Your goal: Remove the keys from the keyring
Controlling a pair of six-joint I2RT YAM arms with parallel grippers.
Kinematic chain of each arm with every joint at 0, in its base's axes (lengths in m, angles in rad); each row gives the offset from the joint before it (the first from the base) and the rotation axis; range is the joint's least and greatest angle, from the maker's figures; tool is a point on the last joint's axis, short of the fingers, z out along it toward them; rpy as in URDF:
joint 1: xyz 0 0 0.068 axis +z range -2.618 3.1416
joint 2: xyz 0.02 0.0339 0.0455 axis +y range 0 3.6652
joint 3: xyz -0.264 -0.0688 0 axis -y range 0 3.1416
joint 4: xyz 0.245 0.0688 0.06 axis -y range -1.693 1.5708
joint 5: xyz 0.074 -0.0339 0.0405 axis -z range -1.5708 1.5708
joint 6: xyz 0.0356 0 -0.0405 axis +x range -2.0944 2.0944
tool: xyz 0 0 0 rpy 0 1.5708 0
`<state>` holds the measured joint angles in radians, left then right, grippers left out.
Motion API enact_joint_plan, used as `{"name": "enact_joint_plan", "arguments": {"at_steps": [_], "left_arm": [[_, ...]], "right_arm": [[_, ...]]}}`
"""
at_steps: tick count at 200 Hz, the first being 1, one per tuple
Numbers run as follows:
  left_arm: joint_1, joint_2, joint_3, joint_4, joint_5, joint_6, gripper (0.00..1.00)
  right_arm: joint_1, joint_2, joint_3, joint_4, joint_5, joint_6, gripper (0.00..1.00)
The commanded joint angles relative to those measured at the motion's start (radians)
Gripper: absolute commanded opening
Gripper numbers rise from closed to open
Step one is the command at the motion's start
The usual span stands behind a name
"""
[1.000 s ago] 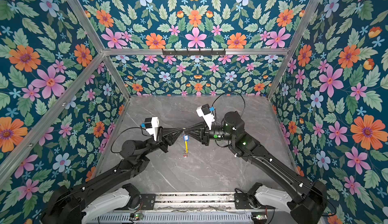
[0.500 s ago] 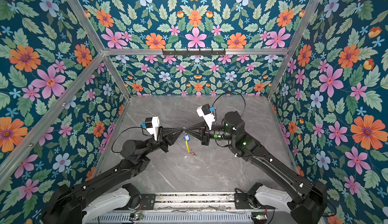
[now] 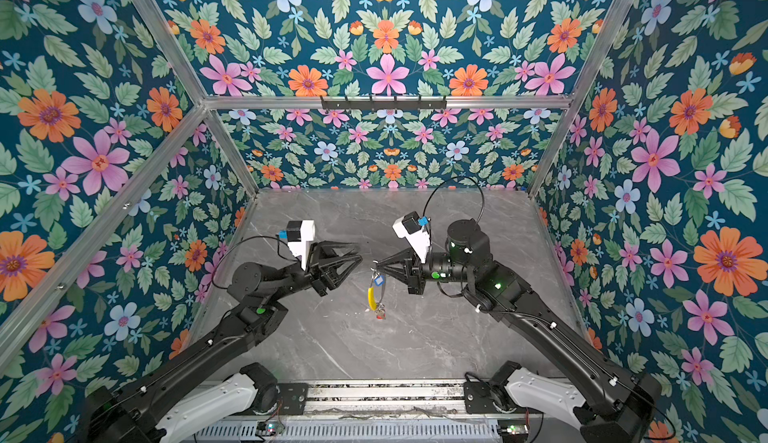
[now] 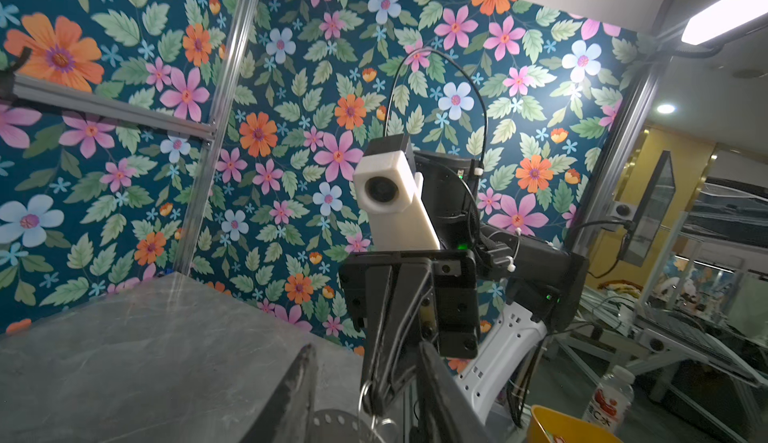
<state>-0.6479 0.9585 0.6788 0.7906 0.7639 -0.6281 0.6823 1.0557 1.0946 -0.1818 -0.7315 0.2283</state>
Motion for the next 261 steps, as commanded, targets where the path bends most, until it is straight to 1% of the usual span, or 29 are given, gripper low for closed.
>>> {"name": "enact_joint_plan", "arguments": {"at_steps": [1,20,46,60,83,98,122,151,167,185,201,236,261], "left_arm": [[0.002,0.025,0.084,-0.275,0.120,0.059,0.42],[0.003,0.037,0.162,-0.477,0.145,0.144,0.41],[0.003,0.042,0.237,-0.652,0.156,0.220,0.42],[0.003,0.056,0.276,-0.741,0.166,0.258,0.41],[0.002,0.075,0.311,-0.816,0.198,0.286,0.37],[0.003,0.088,0.334,-0.858,0.213,0.301,0.38],[0.003,0.113,0.390,-0.967,0.213,0.362,0.39],[0.002,0.133,0.408,-0.985,0.260,0.369,0.36],[0.002,0.139,0.410,-0.985,0.301,0.374,0.31],[0.002,0.144,0.410,-0.982,0.323,0.376,0.27],[0.002,0.141,0.411,-0.978,0.336,0.378,0.22],[0.001,0.144,0.409,-0.962,0.377,0.371,0.21],[-0.007,0.150,0.405,-0.933,0.414,0.350,0.17]], "right_arm": [[0.002,0.000,0.032,-0.101,-0.023,-0.086,0.00],[0.001,0.004,0.055,-0.141,-0.018,-0.113,0.00],[0.002,0.013,0.081,-0.180,-0.023,-0.139,0.00],[0.002,0.016,0.088,-0.199,-0.019,-0.152,0.00],[0.001,0.022,0.096,-0.217,-0.017,-0.165,0.00],[0.001,0.026,0.100,-0.223,-0.017,-0.168,0.00],[0.001,0.026,0.105,-0.224,-0.019,-0.172,0.00],[0.002,0.032,0.109,-0.222,-0.016,-0.173,0.00],[0.002,0.035,0.108,-0.218,-0.009,-0.173,0.00],[0.002,0.038,0.108,-0.212,-0.013,-0.170,0.00],[0.001,0.040,0.106,-0.211,-0.010,-0.169,0.00],[0.001,0.043,0.103,-0.211,0.000,-0.169,0.00],[0.001,0.047,0.104,-0.208,0.000,-0.167,0.00]]}}
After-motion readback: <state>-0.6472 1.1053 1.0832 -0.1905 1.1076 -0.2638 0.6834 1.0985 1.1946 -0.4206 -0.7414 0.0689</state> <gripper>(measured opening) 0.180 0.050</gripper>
